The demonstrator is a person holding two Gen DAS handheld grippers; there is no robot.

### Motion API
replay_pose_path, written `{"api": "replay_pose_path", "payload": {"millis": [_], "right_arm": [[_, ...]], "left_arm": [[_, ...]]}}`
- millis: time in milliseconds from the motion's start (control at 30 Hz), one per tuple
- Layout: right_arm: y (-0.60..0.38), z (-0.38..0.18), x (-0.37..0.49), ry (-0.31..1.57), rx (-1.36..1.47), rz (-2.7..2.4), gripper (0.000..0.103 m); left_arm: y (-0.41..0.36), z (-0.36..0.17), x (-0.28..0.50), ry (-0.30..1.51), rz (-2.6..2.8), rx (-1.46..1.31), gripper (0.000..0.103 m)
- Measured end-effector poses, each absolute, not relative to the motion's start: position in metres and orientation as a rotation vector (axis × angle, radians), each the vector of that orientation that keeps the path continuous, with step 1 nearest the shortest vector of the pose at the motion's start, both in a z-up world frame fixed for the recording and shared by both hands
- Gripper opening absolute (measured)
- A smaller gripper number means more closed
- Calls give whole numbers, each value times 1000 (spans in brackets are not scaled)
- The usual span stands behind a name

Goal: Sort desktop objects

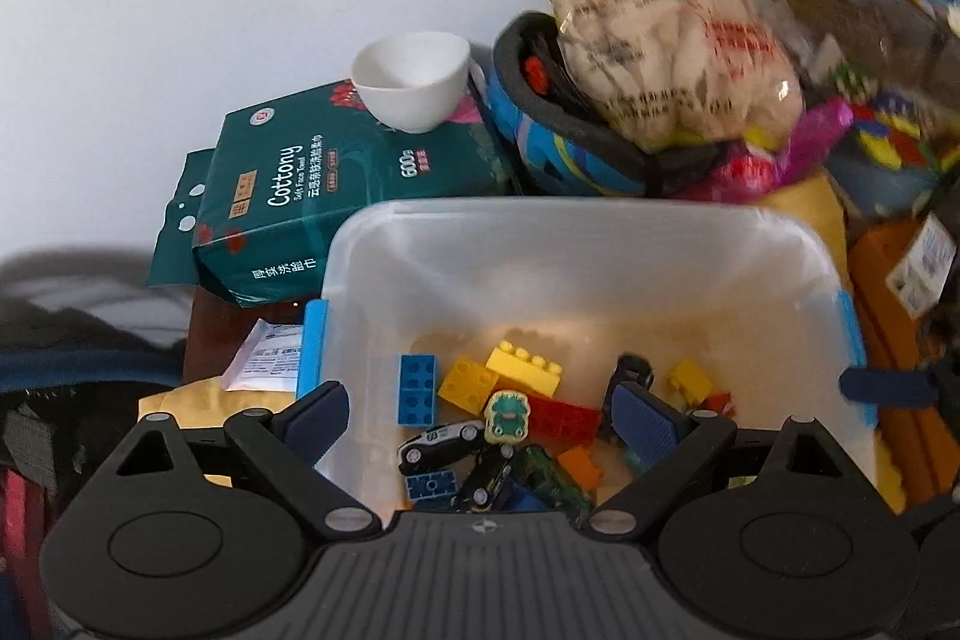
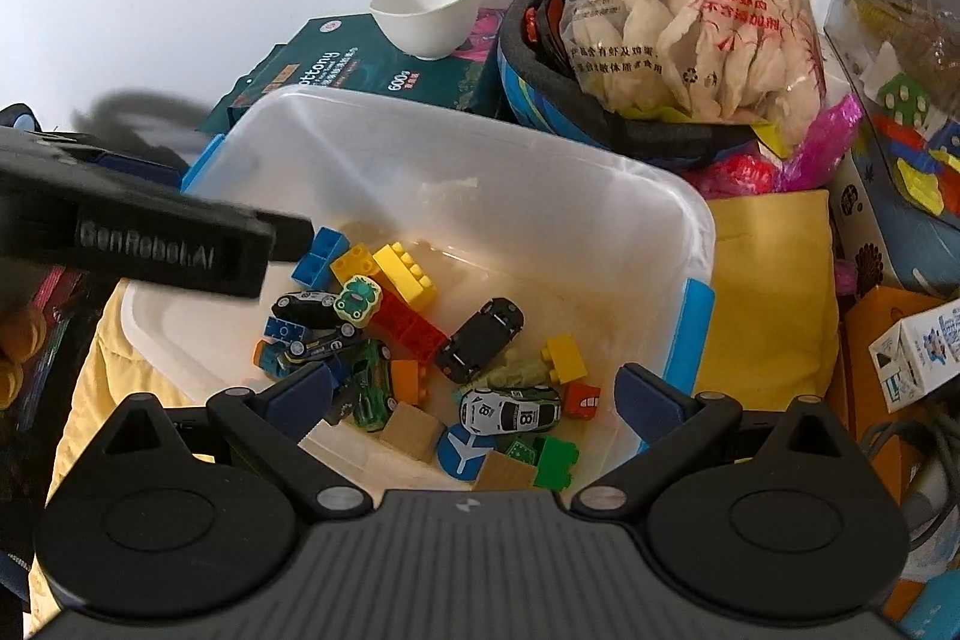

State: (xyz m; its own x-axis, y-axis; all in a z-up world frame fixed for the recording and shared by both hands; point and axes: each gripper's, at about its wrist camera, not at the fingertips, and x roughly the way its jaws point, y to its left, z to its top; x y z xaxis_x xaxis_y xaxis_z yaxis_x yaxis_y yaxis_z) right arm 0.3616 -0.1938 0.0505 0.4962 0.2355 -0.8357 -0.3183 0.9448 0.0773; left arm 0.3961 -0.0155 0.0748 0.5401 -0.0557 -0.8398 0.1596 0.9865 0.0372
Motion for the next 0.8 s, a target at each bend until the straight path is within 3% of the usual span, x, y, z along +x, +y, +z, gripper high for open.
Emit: {"api": "replay_pose_path", "payload": {"millis": [800], "right_arm": [[-196, 48, 363, 998, -81, 318, 103]], "left_arm": [[-8, 77, 400, 997, -54, 94, 100]]}}
